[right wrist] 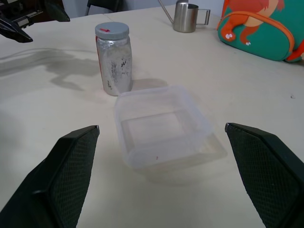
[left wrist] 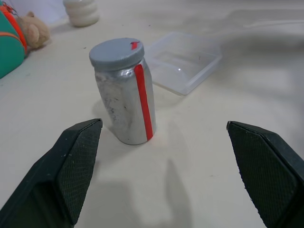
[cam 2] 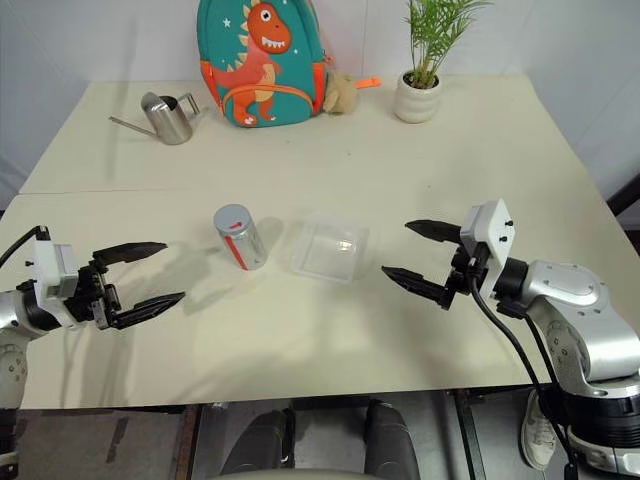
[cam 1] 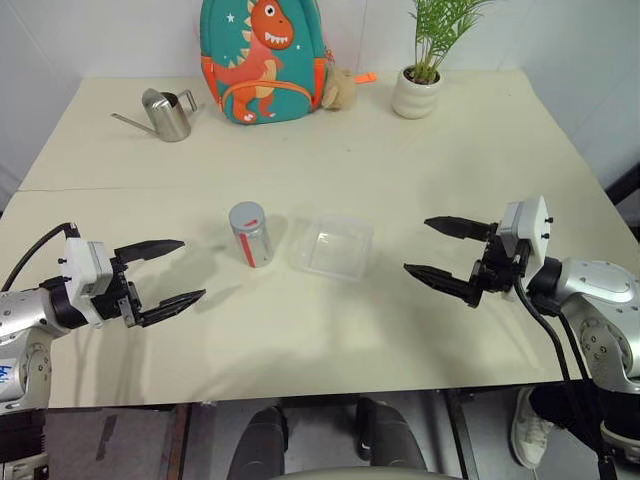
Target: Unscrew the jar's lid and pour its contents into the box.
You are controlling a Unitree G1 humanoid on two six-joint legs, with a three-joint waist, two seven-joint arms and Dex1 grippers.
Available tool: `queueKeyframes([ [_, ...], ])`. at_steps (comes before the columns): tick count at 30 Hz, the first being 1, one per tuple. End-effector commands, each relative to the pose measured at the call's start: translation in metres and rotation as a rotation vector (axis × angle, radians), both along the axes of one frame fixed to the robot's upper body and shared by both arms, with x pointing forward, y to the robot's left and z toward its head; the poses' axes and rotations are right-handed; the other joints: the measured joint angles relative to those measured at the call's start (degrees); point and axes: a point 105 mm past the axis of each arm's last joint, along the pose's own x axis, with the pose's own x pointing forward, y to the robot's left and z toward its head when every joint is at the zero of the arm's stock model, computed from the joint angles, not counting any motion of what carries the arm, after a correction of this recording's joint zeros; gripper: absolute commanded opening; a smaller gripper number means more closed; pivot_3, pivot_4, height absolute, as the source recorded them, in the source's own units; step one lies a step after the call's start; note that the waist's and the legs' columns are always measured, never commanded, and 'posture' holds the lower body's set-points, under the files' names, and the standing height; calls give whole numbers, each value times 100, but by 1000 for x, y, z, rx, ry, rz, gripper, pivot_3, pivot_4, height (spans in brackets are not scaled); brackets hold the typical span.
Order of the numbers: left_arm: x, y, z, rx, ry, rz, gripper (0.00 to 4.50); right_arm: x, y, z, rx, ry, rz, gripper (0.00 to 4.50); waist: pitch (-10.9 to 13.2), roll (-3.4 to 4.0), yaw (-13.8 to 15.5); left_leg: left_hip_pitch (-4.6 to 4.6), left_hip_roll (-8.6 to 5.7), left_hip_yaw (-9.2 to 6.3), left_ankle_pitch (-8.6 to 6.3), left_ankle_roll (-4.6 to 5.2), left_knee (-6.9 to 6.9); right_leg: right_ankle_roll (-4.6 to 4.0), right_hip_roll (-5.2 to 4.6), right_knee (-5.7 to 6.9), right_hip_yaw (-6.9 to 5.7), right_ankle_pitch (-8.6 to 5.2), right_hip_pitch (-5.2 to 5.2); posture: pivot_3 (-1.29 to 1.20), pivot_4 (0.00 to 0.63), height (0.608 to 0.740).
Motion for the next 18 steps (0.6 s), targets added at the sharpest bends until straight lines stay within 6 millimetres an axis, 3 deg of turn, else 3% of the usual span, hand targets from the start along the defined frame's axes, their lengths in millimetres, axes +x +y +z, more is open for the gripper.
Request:
queueKeyframes([
  [1, -4, -4, 8, -16, -40, 5, 4476, -4, 4, 13, -5, -66, 23, 4500, 0, 0, 7, 1, 0, 0, 0, 0, 0, 0, 0, 1, 0, 0, 0, 0, 150, 740],
  [7, -5, -14, -3, -60, -71, 120, 4476, 0, 18, 16, 16, -86, 78, 4500, 0, -1, -5, 3, 1, 8, 0, 0, 1, -1, 1, 0, 8, 1, 0, 0, 150, 740],
  [12, -2, -27, -13, -191, -101, 311, 4476, -2, 45, 28, 29, -122, 208, 4500, -2, -4, 9, 6, 1, 10, -1, 0, 5, 1, 2, 3, 17, 5, 1, 0, 150, 740],
  [18, 11, -62, -40, -311, -94, 491, 4476, -12, 71, 31, -21, -167, 353, 4500, -8, -12, 84, 5, -2, 11, -1, 0, 16, 9, 7, 2, 31, 11, 2, 0, 150, 740],
])
